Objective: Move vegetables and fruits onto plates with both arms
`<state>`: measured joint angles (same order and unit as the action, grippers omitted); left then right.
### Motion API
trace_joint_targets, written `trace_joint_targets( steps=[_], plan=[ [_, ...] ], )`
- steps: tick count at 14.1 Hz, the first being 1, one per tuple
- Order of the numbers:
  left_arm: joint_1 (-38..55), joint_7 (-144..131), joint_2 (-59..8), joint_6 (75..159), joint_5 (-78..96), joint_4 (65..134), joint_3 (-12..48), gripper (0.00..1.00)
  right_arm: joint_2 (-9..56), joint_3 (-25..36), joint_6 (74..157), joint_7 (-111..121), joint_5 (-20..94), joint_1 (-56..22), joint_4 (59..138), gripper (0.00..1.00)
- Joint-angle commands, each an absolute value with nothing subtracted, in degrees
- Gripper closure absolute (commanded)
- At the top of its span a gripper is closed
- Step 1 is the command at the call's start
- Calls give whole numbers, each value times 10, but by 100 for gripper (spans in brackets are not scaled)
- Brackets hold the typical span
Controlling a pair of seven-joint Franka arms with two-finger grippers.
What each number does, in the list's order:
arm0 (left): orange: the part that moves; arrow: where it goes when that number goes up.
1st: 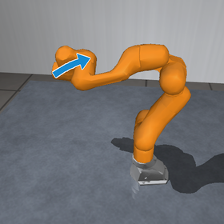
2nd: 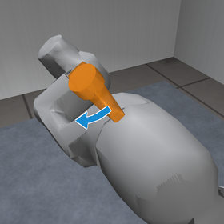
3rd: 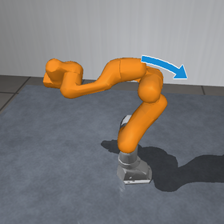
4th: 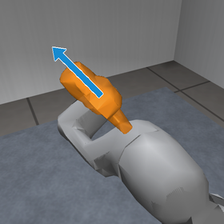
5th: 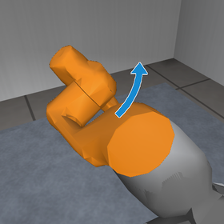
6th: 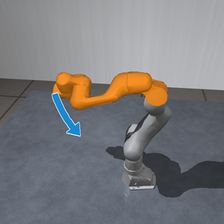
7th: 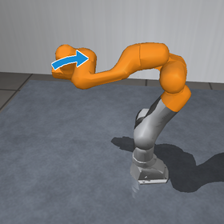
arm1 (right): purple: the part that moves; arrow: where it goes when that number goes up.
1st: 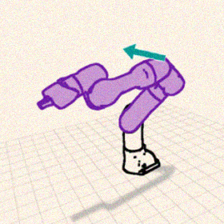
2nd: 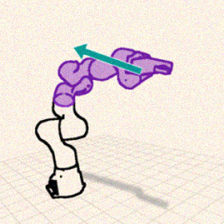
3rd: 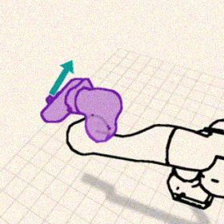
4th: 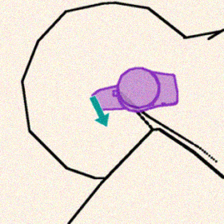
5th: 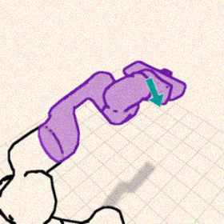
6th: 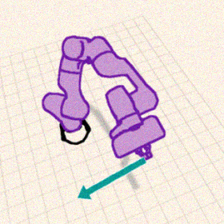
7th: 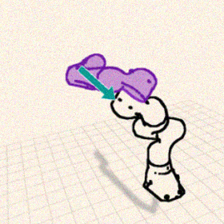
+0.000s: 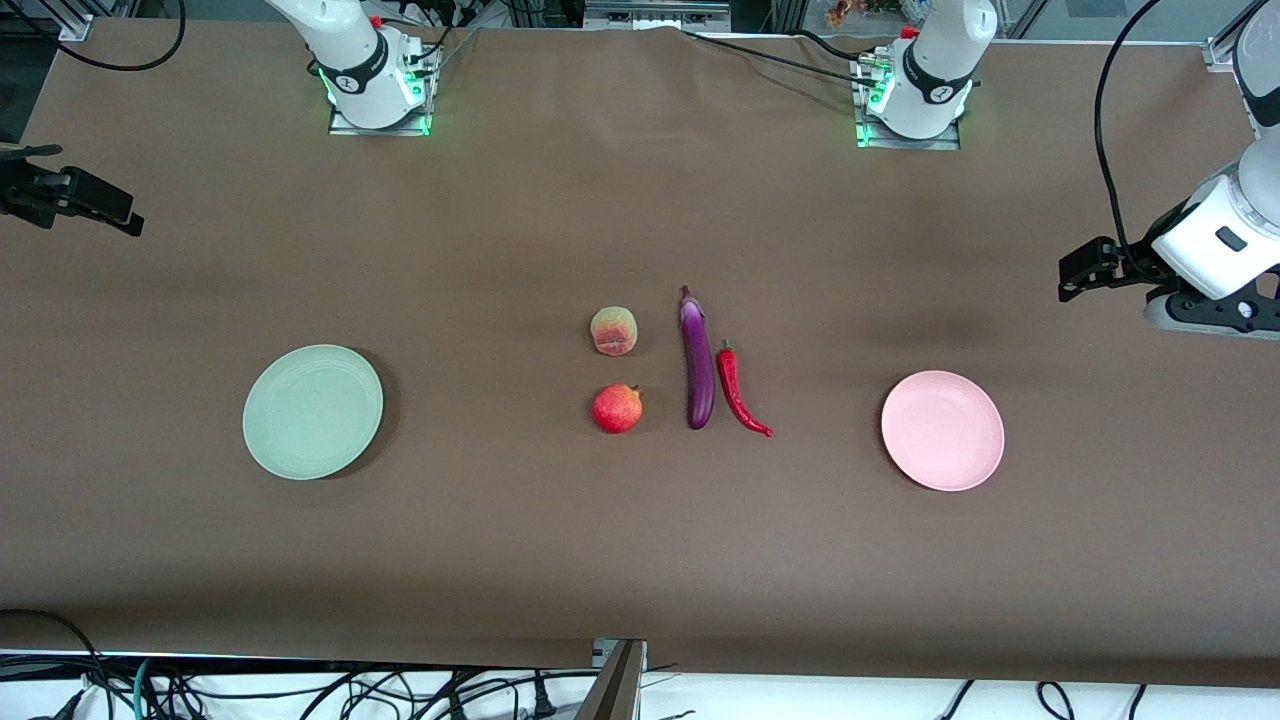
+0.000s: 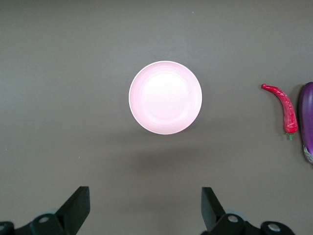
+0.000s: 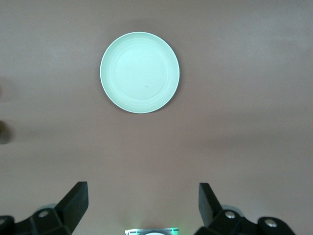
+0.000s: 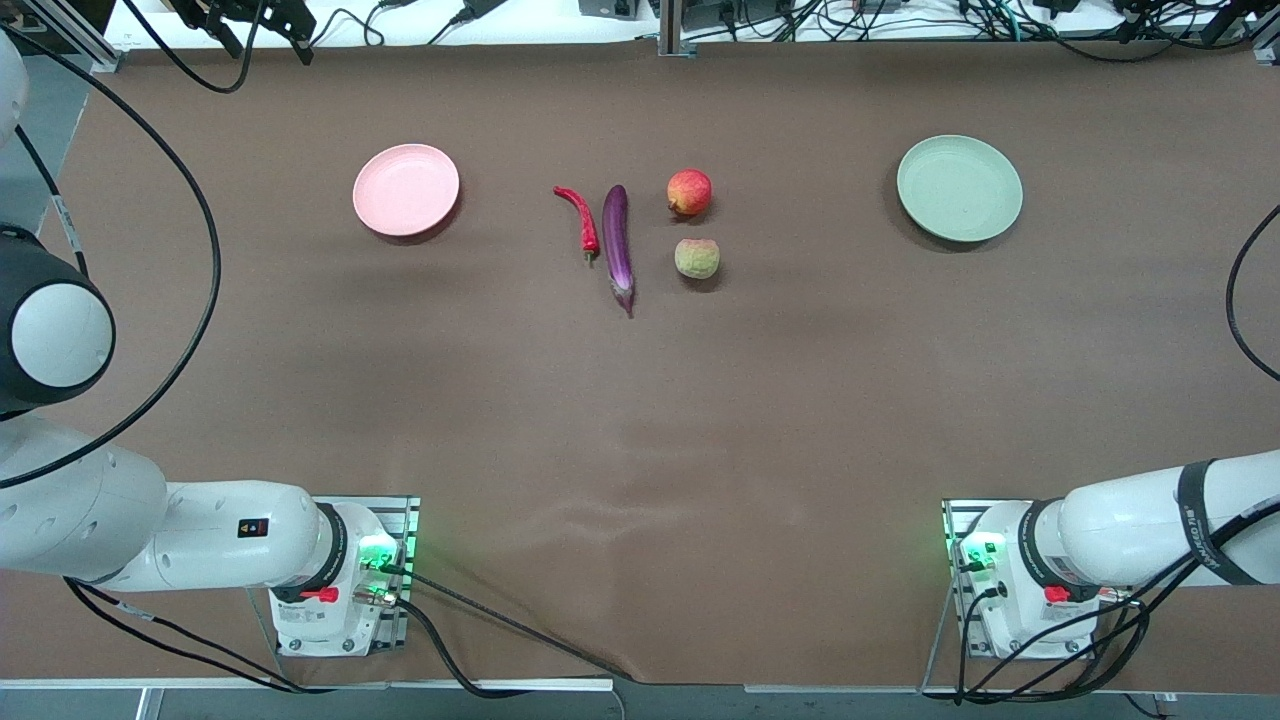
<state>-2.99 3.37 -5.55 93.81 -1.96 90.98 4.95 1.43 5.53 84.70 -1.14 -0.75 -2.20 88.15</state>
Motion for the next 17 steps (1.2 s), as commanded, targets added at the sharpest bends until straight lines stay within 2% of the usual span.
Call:
trace_joint_targets(
  steps=[1, 17],
  plan=[
    [-26, 44, -63, 907, -22, 889, 53, 0, 16, 54, 848, -1, -6, -18, 876, 0],
    [-24, 30, -69, 906, -21, 889, 54, 0, 17, 54, 850, -1, -7, -18, 876, 0]
  ],
)
